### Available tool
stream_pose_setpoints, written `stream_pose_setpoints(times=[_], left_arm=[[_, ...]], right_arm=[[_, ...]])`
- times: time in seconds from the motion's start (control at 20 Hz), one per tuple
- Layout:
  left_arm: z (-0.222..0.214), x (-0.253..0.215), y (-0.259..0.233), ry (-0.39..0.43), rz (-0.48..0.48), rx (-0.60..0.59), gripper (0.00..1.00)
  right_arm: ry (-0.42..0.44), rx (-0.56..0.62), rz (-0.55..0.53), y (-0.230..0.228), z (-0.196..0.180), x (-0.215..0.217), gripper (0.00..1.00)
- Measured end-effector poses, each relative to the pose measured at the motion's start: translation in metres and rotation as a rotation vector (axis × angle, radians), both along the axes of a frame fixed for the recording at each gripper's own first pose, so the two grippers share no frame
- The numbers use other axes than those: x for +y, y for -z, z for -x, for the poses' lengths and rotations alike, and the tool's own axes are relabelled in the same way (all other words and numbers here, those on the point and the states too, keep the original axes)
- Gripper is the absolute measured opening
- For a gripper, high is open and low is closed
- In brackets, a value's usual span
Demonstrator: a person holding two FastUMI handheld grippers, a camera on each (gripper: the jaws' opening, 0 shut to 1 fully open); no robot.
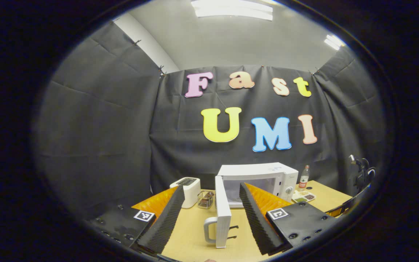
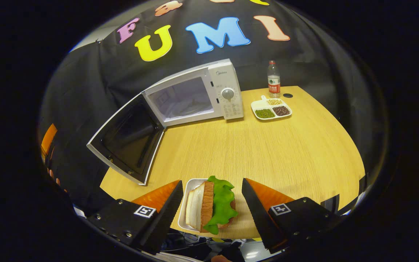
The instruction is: Open the microwave oven with the left hand, put the food in, and close the microwave oven.
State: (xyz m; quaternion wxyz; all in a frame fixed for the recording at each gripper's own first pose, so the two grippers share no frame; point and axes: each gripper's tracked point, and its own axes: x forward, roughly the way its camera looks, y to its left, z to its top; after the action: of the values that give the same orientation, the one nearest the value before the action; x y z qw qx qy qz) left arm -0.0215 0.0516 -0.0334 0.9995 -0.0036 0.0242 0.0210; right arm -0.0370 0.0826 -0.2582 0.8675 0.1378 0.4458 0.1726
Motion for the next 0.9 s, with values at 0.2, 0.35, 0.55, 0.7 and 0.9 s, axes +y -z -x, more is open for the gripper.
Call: stream_pose_setpoints(times=[0.2, 0.35, 0.55, 0.7, 0.9], left_arm=[[0.008, -0.009, 0.000, -0.033, -0.022, 0.004, 0.96], [0.012, -0.019, -0.003, -0.047, -0.029, 0.005, 0.96], [0.020, -0.026, 0.002, -0.075, -0.041, 0.015, 0.94], [0.023, -0.026, 0.003, -0.097, -0.034, 0.013, 0.94], [0.016, -0.015, 0.007, -0.119, -0.038, 0.024, 0.97]], right_arm=[[-0.054, 0.082, -0.022, 0.022, 0.015, -0.001, 0.99], [-0.080, 0.164, -0.064, 0.034, 0.027, 0.003, 0.98], [-0.095, 0.287, -0.157, 0.035, 0.043, 0.015, 0.79], [-0.084, 0.316, -0.239, 0.028, 0.042, 0.024, 0.49], [-0.124, 0.287, -0.220, 0.020, 0.043, 0.023, 0.35]])
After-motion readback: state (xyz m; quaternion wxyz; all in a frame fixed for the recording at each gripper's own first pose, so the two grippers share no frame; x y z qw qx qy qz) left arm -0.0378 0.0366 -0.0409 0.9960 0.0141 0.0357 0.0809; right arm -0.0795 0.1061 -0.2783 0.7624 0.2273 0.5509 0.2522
